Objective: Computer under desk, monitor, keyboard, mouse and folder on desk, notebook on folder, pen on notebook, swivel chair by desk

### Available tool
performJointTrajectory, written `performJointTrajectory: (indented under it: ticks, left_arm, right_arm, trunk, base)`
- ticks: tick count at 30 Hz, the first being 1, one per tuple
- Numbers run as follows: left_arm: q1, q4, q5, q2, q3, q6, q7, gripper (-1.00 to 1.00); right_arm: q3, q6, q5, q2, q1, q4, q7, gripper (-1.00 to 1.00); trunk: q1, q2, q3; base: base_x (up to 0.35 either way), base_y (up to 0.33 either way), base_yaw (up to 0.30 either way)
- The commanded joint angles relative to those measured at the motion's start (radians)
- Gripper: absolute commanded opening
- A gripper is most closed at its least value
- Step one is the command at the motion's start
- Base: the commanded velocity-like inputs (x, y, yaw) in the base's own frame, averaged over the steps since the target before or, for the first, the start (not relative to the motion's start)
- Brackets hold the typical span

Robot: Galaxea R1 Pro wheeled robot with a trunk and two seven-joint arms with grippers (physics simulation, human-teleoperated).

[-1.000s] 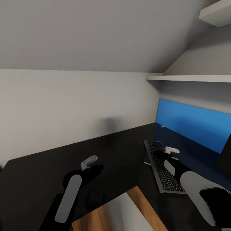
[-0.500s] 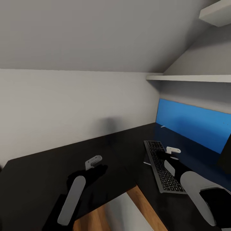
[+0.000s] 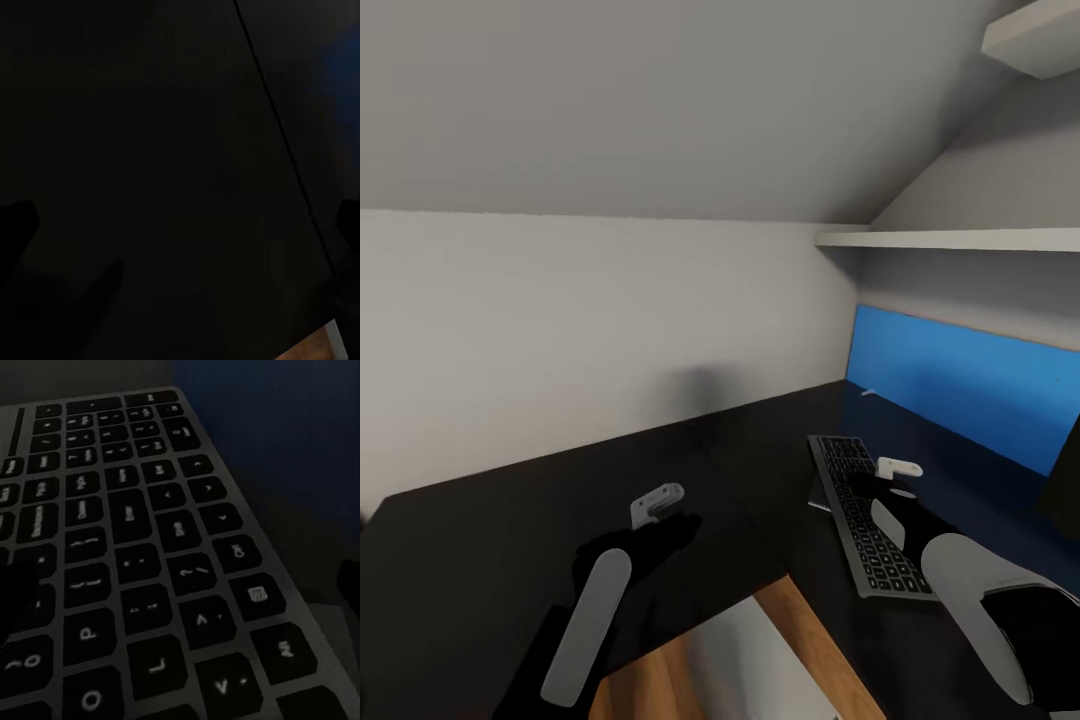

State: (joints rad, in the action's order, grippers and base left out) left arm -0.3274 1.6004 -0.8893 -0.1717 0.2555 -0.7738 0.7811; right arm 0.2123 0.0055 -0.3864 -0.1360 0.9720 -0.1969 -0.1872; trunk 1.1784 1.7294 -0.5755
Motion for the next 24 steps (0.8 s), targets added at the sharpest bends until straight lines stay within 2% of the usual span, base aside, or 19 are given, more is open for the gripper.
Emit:
performJointTrajectory:
  ticks: [1, 5, 20, 24]
  left_arm:
    - [-0.001, 0.001, -0.010, 0.000, 0.000, -0.001, 0.010, 1.00]
    - [-0.001, 0.001, -0.010, 0.000, 0.001, -0.001, 0.010, 1.00]
    - [-0.001, -0.002, -0.010, 0.003, -0.005, -0.001, 0.009, 1.00]
    - [-0.001, -0.005, -0.010, 0.003, -0.005, -0.001, 0.009, 1.00]
  right_arm:
    - [0.009, 0.001, -0.009, -0.001, 0.001, -0.001, -0.005, 1.00]
    - [0.009, 0.001, -0.009, 0.000, 0.001, -0.001, -0.005, 1.00]
    - [0.009, 0.001, -0.009, 0.000, 0.001, -0.001, -0.005, 1.00]
    - [0.009, 0.001, -0.009, 0.000, 0.001, -0.001, -0.005, 1.00]
  trunk:
    - [0.000, 0.001, -0.001]
    - [0.011, 0.022, -0.010]
    - [0.011, 0.022, -0.010]
    - [0.011, 0.022, -0.010]
  base:
    - [0.000, 0.000, 0.000]
    - [0.000, 0.000, 0.000]
    - [-0.001, 0.000, 0.000]
    - [-0.222, 0.000, 0.000]
